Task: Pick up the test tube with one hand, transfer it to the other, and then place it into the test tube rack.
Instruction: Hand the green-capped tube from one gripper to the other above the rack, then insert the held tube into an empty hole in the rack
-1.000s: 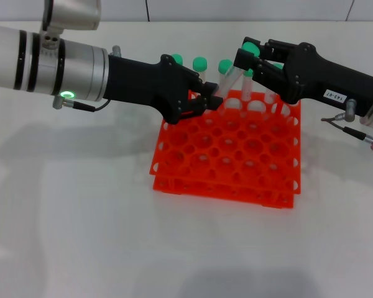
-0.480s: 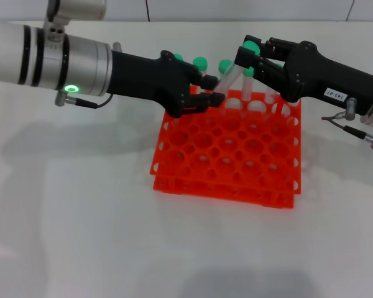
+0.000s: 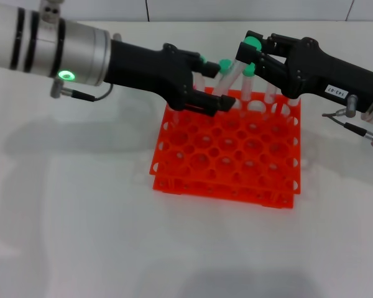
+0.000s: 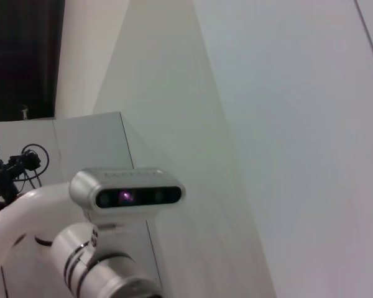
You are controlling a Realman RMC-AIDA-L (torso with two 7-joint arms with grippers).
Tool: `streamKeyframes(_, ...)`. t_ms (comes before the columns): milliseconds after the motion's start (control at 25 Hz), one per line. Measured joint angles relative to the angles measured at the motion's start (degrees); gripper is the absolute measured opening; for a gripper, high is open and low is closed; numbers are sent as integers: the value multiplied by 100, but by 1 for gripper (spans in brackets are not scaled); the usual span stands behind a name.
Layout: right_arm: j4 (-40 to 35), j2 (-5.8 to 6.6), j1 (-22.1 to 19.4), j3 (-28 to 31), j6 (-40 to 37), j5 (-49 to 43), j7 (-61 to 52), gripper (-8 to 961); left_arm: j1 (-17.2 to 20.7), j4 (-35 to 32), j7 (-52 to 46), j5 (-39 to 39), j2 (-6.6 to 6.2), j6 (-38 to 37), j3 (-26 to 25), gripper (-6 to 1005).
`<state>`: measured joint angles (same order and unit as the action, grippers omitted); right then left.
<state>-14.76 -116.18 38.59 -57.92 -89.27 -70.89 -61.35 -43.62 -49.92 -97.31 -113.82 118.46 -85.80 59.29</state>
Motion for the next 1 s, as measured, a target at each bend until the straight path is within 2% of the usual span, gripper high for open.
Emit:
streamKeyframes(160,-22,32,-1,0,-8,-22,-19,273,295,-909,-702,-173,-6,-263,-14,624)
streamKeyframes(280,-142,66,-14,-40,-3,-76,-55,273,595,-1662,-1187,-252,-5,-442,-39,844)
streamKeyframes(400,-354,88,-14,-197,60,-128,-179,274,1065,-2485,-1637,-257,4,-569,-46,875)
streamKeyframes(560,-802,101,15,-526,229,-147,-439,275,1973,-3562,-1948,-203,46,-594,-74,895)
streamKeyframes(680,-1121,123,78,-769,430,-153,-661,275,2712,-4169,-1901,115,90,-503,-120,895)
streamKeyframes(840,-1178,174,335,-814,534,-339,-837,276,3510,-4338,-1547,701,101,-408,-141,894)
streamKeyframes(1000,-1185,200,665,-817,576,-639,-1057,277,4129,-4128,-1058,1046,109,-250,-148,894)
